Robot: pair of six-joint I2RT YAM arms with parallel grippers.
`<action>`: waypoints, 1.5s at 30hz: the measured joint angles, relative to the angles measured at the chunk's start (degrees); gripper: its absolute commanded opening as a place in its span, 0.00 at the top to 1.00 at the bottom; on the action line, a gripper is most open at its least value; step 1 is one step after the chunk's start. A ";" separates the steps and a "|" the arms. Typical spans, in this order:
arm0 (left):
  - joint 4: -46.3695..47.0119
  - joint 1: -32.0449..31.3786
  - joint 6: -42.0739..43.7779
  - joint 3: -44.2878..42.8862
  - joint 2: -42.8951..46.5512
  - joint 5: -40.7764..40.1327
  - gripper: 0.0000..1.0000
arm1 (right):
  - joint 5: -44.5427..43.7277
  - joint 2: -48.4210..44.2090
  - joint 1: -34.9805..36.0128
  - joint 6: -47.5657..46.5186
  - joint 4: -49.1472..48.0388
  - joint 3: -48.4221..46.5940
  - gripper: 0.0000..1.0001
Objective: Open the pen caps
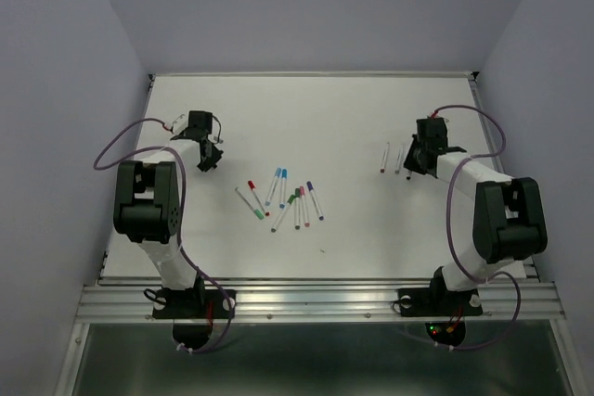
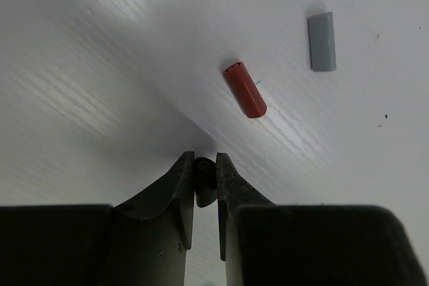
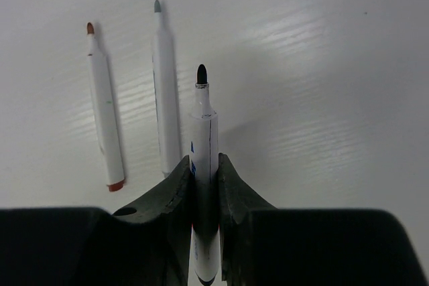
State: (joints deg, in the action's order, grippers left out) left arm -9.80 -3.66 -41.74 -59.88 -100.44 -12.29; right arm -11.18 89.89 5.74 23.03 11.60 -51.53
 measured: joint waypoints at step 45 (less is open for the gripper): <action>-4.04 -6.78 3.39 5.31 36.46 4.39 0.01 | 1.51 3.72 36.52 -8.70 7.74 -12.09 0.00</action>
State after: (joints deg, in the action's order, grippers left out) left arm -13.85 -10.44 -38.35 -54.57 -63.99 -7.90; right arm -9.67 93.60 42.26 14.33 19.33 -63.61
